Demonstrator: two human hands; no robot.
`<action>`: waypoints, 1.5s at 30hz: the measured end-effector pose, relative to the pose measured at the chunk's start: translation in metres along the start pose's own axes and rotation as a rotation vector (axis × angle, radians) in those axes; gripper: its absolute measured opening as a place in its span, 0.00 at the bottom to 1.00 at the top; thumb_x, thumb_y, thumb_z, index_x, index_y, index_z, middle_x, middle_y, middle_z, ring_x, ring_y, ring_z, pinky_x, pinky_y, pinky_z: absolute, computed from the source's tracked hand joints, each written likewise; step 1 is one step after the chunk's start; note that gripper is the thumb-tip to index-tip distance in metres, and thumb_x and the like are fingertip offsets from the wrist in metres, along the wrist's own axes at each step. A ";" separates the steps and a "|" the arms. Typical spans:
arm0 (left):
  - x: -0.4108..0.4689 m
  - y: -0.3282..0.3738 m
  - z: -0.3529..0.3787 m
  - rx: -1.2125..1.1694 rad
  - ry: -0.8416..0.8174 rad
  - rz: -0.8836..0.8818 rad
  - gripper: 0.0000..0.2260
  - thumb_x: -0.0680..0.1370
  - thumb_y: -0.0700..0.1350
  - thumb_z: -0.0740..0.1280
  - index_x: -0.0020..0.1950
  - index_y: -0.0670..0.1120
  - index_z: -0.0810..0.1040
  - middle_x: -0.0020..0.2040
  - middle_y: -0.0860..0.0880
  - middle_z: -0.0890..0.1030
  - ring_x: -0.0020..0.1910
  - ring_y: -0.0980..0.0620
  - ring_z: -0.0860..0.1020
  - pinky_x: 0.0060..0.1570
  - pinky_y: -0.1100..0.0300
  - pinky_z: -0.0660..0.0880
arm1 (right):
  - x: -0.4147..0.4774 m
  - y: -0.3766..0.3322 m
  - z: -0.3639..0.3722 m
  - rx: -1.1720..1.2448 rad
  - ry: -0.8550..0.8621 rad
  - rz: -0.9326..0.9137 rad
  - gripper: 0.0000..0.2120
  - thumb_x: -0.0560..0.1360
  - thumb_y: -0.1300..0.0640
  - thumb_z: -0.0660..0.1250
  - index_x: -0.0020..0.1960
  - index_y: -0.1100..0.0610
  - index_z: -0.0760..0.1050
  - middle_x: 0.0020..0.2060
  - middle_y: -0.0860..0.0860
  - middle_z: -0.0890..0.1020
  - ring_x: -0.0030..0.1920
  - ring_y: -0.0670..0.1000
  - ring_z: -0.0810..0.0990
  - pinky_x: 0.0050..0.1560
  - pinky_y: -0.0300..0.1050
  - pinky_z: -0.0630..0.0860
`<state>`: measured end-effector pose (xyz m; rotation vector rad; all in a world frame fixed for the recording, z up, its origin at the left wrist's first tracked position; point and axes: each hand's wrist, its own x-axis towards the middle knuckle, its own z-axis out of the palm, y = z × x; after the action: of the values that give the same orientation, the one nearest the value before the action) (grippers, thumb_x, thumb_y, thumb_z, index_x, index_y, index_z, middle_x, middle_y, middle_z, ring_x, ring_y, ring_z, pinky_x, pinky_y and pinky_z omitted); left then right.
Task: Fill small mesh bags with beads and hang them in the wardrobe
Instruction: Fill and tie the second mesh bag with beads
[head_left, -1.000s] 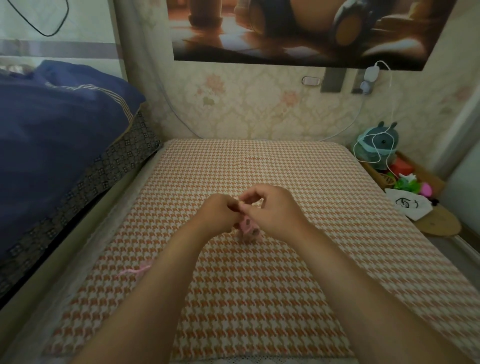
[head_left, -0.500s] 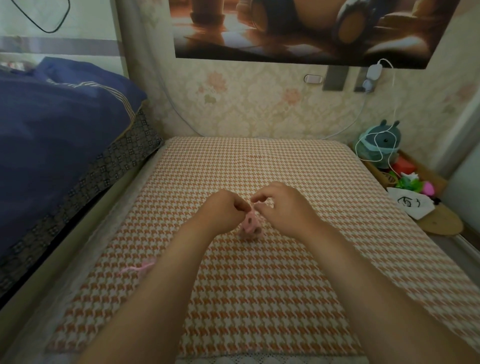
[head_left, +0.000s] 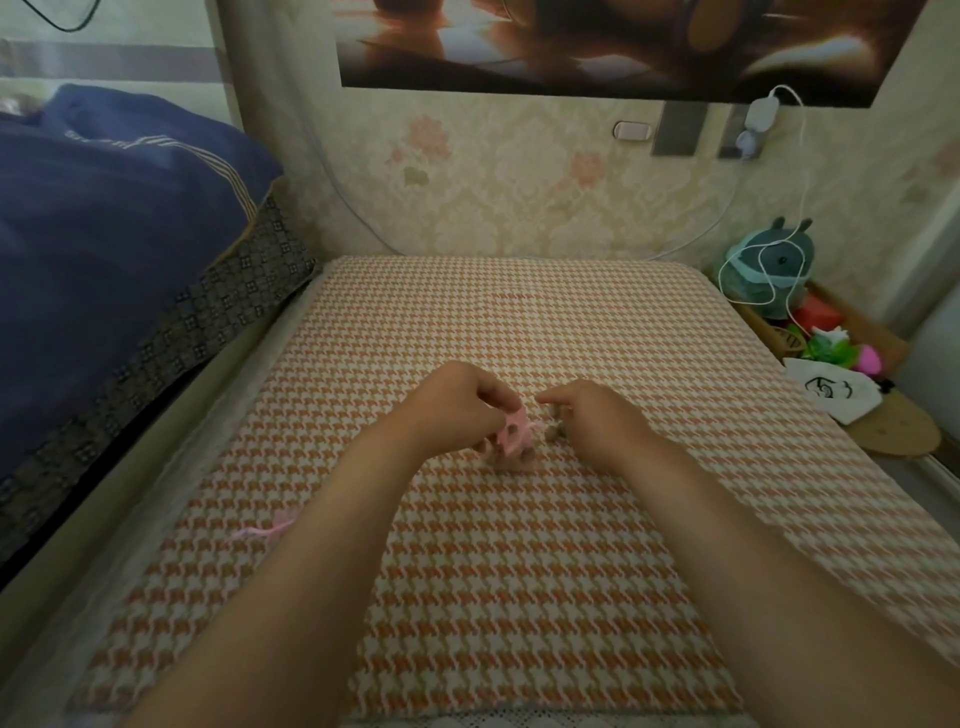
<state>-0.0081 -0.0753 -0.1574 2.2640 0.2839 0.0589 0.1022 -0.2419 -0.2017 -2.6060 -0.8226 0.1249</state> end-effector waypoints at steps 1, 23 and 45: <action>0.000 0.001 0.000 -0.032 -0.022 -0.005 0.12 0.75 0.34 0.68 0.53 0.47 0.84 0.50 0.51 0.84 0.34 0.55 0.84 0.33 0.64 0.79 | 0.002 0.000 0.001 -0.001 0.005 0.004 0.21 0.81 0.62 0.61 0.69 0.46 0.76 0.64 0.49 0.80 0.60 0.52 0.80 0.57 0.50 0.77; -0.004 0.000 0.013 -0.009 0.010 0.073 0.09 0.77 0.40 0.68 0.54 0.48 0.85 0.47 0.52 0.85 0.35 0.56 0.83 0.39 0.62 0.82 | -0.017 -0.027 -0.023 0.502 0.323 0.005 0.04 0.73 0.51 0.76 0.46 0.49 0.82 0.40 0.43 0.83 0.41 0.40 0.81 0.36 0.32 0.74; -0.001 -0.008 0.009 -0.158 0.061 0.029 0.10 0.80 0.39 0.65 0.58 0.48 0.81 0.49 0.52 0.85 0.40 0.52 0.84 0.31 0.68 0.73 | -0.046 -0.036 -0.030 -0.031 0.027 -0.185 0.10 0.79 0.43 0.64 0.46 0.43 0.83 0.47 0.41 0.81 0.46 0.44 0.80 0.48 0.50 0.79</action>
<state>-0.0096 -0.0771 -0.1695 2.1123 0.2692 0.1602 0.0511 -0.2518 -0.1617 -2.5384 -1.0575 0.0242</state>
